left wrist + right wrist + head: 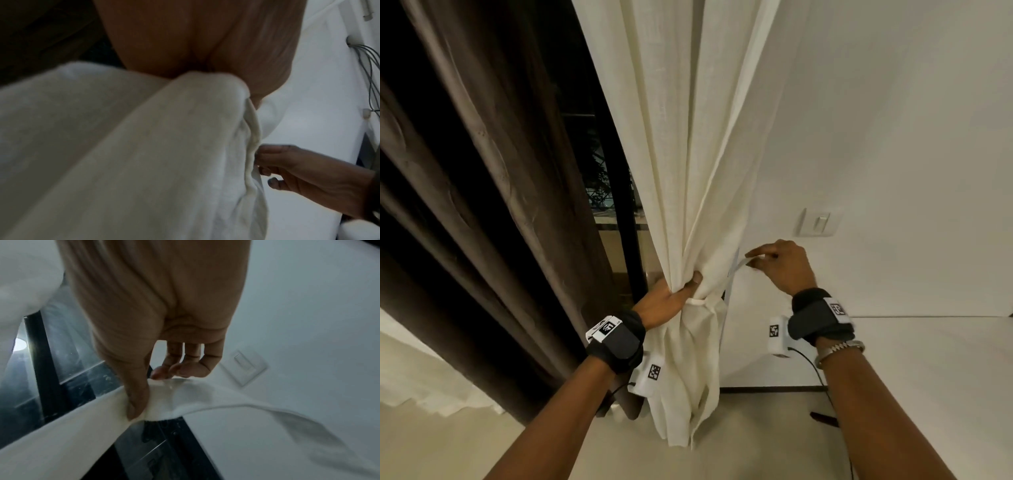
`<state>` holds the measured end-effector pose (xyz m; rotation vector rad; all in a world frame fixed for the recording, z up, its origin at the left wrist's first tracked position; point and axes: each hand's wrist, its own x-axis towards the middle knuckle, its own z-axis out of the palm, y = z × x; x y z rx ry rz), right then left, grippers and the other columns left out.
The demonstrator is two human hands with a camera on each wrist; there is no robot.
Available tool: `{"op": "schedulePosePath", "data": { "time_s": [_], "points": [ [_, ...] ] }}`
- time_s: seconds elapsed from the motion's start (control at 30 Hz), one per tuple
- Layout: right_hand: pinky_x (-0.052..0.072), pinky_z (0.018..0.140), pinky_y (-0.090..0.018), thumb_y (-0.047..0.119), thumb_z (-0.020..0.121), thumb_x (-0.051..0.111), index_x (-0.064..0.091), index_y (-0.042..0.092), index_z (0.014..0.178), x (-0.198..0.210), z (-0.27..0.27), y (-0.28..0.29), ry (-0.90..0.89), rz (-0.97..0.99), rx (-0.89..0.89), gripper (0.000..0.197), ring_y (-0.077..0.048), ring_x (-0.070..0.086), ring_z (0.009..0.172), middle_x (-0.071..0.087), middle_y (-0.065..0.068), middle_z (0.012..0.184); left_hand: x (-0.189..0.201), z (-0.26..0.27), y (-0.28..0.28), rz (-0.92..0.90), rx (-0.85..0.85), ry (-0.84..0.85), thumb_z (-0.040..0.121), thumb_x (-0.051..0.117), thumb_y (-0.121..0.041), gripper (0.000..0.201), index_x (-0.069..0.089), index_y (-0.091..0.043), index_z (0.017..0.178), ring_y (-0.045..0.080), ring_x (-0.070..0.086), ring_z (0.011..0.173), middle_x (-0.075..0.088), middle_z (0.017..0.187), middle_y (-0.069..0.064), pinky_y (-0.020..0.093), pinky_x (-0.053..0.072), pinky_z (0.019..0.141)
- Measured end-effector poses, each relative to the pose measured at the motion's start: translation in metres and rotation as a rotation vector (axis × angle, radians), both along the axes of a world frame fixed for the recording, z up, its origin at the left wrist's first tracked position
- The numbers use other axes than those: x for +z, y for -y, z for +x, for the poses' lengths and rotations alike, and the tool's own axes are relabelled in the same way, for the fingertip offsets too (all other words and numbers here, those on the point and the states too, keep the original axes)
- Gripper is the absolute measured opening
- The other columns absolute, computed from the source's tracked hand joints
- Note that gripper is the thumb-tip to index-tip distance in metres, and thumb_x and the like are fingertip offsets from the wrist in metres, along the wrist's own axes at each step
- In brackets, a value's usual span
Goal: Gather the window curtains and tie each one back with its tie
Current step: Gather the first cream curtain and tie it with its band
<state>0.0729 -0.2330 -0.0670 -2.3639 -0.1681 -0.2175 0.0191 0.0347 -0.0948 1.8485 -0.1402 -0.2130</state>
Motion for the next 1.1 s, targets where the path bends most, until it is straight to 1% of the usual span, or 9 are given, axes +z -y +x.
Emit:
{"op": "schedulePosePath", "data": {
  "time_s": [0.13, 0.23, 0.4, 0.5, 0.67, 0.83, 0.9, 1.0, 1.1],
  "points": [
    [0.051, 0.078, -0.028, 0.002, 0.094, 0.070, 0.077, -0.006, 0.101, -0.003, 0.005, -0.052, 0.016, 0.033, 0.059, 0.013, -0.036, 0.073, 0.098, 0.076, -0.024, 0.102, 0.004, -0.004, -0.005, 0.013, -0.088, 0.042, 0.106, 0.057, -0.043, 0.049, 0.036, -0.040, 0.151, 0.013, 0.049, 0.145, 0.054, 0.150, -0.011, 0.031, 0.039, 0.123],
    [0.056, 0.101, -0.043, 0.009, 0.098, 0.072, 0.066, -0.002, 0.127, 0.000, -0.001, -0.085, -0.157, 0.136, 0.169, 0.031, -0.036, 0.067, 0.117, 0.071, -0.022, 0.123, -0.001, 0.001, -0.010, 0.131, -0.038, 0.181, 0.105, 0.061, -0.045, 0.054, 0.033, -0.042, 0.151, 0.012, 0.044, 0.143, 0.046, 0.143, -0.015, 0.028, 0.037, 0.119],
    [0.047, 0.116, -0.039, 0.013, 0.104, 0.065, 0.047, 0.005, 0.152, 0.014, -0.006, -0.102, -0.295, 0.199, 0.372, 0.052, -0.030, 0.056, 0.135, 0.058, -0.018, 0.147, -0.020, 0.016, -0.016, 0.357, 0.169, 0.324, 0.086, 0.053, -0.081, 0.100, 0.017, -0.029, 0.162, 0.023, 0.030, 0.144, 0.032, 0.152, 0.000, 0.042, 0.026, 0.124],
    [0.049, 0.117, -0.038, 0.005, 0.102, 0.062, 0.040, 0.017, 0.160, 0.012, -0.011, -0.094, -0.366, 0.153, 0.470, 0.063, -0.022, 0.054, 0.138, 0.057, -0.007, 0.151, -0.028, 0.023, -0.017, 0.283, 0.042, 0.250, 0.093, 0.047, -0.080, 0.073, 0.034, -0.044, 0.155, 0.024, 0.042, 0.149, 0.050, 0.155, -0.003, 0.051, 0.027, 0.130],
    [0.051, 0.114, -0.050, -0.007, 0.089, 0.068, 0.049, 0.018, 0.150, 0.004, -0.013, -0.076, -0.519, 0.186, 0.442, 0.069, -0.028, 0.062, 0.128, 0.066, -0.008, 0.136, -0.023, 0.027, -0.009, 0.192, 0.142, 0.260, 0.099, 0.060, -0.060, 0.057, 0.015, -0.089, 0.117, 0.032, 0.047, 0.146, 0.049, 0.151, 0.002, 0.058, 0.035, 0.124],
    [0.052, 0.112, -0.040, 0.032, 0.075, 0.090, 0.048, 0.023, 0.150, -0.024, -0.018, -0.077, -0.515, 0.039, 0.478, 0.087, -0.018, 0.064, 0.126, 0.066, 0.002, 0.138, -0.019, 0.035, -0.001, 0.337, 0.167, 0.277, 0.095, 0.046, -0.069, 0.077, 0.024, -0.033, 0.160, 0.021, 0.041, 0.139, 0.043, 0.151, 0.001, 0.042, 0.027, 0.116],
    [0.056, 0.104, -0.035, 0.038, 0.074, 0.092, 0.052, 0.019, 0.146, -0.039, -0.016, -0.082, -0.436, 0.038, 0.400, 0.085, -0.016, 0.066, 0.119, 0.068, 0.003, 0.131, -0.015, 0.037, 0.001, 0.417, 0.177, 0.276, 0.094, 0.041, -0.067, 0.076, 0.034, -0.028, 0.159, 0.022, 0.039, 0.139, 0.045, 0.149, 0.002, 0.037, 0.022, 0.106],
    [0.050, 0.074, -0.012, 0.037, 0.087, 0.086, 0.067, 0.017, 0.127, -0.048, -0.015, -0.086, -0.300, 0.100, 0.304, 0.048, -0.003, 0.068, 0.091, 0.072, 0.009, 0.103, -0.011, 0.037, -0.001, 0.511, 0.168, 0.281, 0.090, 0.039, -0.076, 0.080, 0.043, -0.028, 0.154, 0.027, 0.047, 0.136, 0.054, 0.147, 0.001, 0.042, 0.024, 0.107],
    [0.050, 0.064, -0.016, 0.041, 0.089, 0.083, 0.074, 0.022, 0.099, -0.056, -0.010, -0.082, -0.269, 0.173, 0.185, 0.024, 0.003, 0.068, 0.069, 0.071, 0.010, 0.079, -0.011, 0.033, -0.014, 0.568, 0.198, 0.345, 0.088, 0.056, -0.078, 0.072, 0.060, -0.028, 0.141, 0.024, 0.063, 0.124, 0.071, 0.133, -0.001, 0.045, 0.036, 0.110]
  ]
}}
